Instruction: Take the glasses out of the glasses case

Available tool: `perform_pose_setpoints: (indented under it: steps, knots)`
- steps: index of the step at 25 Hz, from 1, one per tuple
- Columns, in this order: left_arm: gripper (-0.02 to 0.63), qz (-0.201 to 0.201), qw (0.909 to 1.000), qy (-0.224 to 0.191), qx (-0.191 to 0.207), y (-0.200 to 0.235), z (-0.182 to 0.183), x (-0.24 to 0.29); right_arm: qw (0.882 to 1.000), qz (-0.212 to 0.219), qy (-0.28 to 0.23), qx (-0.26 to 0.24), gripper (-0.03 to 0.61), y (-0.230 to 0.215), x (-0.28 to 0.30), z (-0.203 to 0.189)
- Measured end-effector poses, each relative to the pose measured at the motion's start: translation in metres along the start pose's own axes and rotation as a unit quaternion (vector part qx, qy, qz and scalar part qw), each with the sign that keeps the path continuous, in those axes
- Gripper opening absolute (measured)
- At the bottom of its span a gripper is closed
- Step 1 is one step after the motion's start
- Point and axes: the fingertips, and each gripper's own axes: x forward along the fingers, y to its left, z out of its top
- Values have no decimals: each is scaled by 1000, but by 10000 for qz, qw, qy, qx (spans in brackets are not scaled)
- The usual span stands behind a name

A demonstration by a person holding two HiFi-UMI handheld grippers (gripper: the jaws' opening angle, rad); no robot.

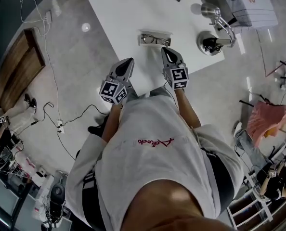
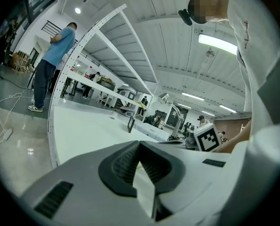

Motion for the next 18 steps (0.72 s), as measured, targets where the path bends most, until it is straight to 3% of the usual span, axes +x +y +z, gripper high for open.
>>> perform_pose_setpoints:
  steps: [13,15,18]
  knots:
    - [0,310,9993,-115,-190,13,1,-15,9971,413,615,-157,-3,-17,74,-9]
    - [0,329,9992,-123,-196,14,-1,-17,9941,512,841,-463,-2,-16,80,-15]
    - [0,347,9990,-139,-231,13,-2,-22,9813,625,1237,-1332,-3,-10,84,-23]
